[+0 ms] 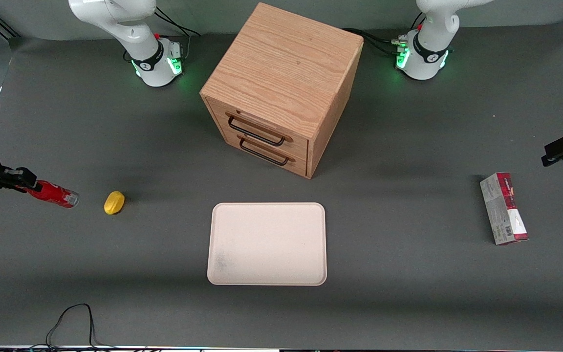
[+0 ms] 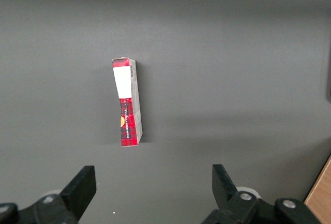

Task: Place coke bottle on tray
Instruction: 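Lift the bottle and carry it over the cream tray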

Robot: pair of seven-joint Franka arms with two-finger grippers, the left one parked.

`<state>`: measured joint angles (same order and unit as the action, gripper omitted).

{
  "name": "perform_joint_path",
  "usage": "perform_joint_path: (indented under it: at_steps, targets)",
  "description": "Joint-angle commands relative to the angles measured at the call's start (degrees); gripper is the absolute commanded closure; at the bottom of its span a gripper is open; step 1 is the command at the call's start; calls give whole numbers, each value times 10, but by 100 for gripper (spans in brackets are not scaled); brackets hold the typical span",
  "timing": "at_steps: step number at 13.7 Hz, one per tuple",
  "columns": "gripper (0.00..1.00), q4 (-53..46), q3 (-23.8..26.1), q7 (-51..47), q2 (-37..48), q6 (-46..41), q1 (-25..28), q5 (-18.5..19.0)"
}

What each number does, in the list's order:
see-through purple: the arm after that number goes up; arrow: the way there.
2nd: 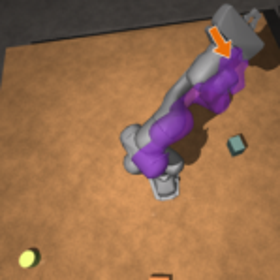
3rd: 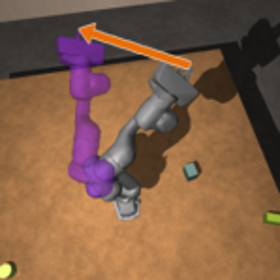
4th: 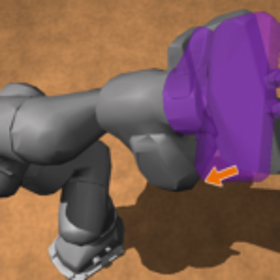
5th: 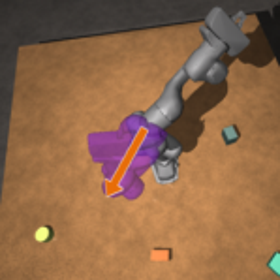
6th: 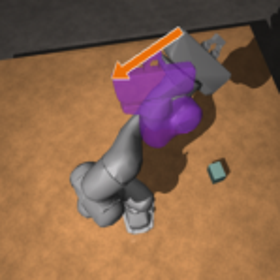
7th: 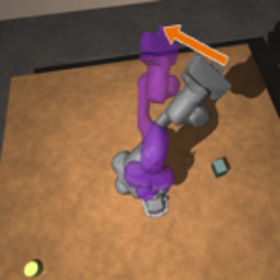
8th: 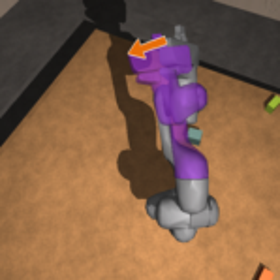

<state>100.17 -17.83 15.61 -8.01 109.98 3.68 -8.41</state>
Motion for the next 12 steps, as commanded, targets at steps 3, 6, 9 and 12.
perform_joint_path:
  at_steps: [3,6,9,12]
  targets:
    - [100,-263,123,-144,-90,-186,-6,61]
    - [100,-397,236,-278,-168,-235,-7,107]
    - [100,-453,370,-399,-259,-196,-7,184]
    - [100,-448,444,-457,-332,-110,-1,268]
